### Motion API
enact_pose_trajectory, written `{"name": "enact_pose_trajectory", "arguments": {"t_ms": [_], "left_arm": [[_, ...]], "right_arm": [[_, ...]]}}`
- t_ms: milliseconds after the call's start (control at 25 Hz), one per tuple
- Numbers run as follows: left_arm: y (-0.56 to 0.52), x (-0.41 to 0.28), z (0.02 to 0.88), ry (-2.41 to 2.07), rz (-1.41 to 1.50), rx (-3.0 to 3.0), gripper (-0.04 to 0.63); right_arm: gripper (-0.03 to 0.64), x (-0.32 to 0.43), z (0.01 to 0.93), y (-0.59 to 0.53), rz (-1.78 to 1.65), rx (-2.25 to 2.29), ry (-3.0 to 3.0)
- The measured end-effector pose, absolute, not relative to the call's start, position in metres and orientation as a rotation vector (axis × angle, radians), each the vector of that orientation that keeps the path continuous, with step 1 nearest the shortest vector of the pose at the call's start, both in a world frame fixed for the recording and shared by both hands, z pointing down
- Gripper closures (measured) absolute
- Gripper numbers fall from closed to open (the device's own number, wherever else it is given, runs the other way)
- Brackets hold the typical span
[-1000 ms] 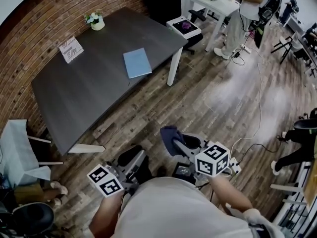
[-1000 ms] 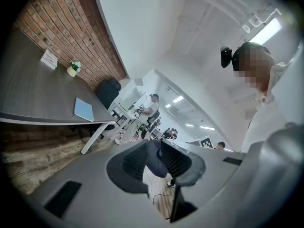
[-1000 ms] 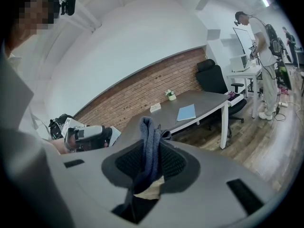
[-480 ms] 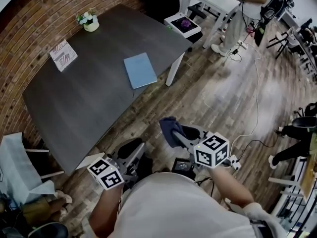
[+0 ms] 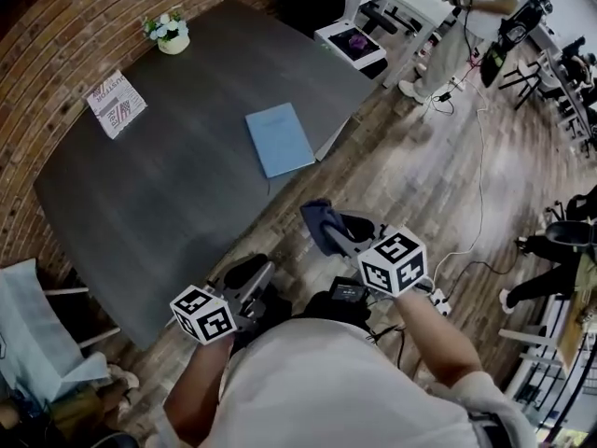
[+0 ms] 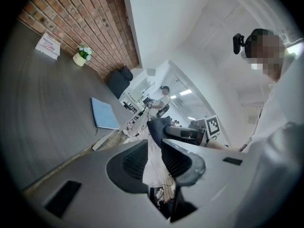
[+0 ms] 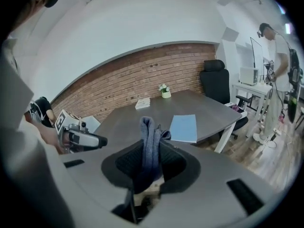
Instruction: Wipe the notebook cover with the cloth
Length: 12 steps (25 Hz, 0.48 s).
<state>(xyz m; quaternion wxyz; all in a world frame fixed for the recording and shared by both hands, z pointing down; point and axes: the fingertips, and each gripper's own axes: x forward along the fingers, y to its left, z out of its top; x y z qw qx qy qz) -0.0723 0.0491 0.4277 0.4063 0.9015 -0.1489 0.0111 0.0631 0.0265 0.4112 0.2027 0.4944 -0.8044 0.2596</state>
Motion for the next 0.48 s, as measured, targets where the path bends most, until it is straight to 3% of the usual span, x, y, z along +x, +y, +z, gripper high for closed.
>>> {"name": "enact_pose_trajectory", "arguments": {"t_ms": [480], "left_arm": [[0.003,-0.055,0.474,-0.528,0.108,2.166,0.507]], "right_arm": [[0.523,0.074,0.436,-0.055,0.489,1.137,-2.171]]}}
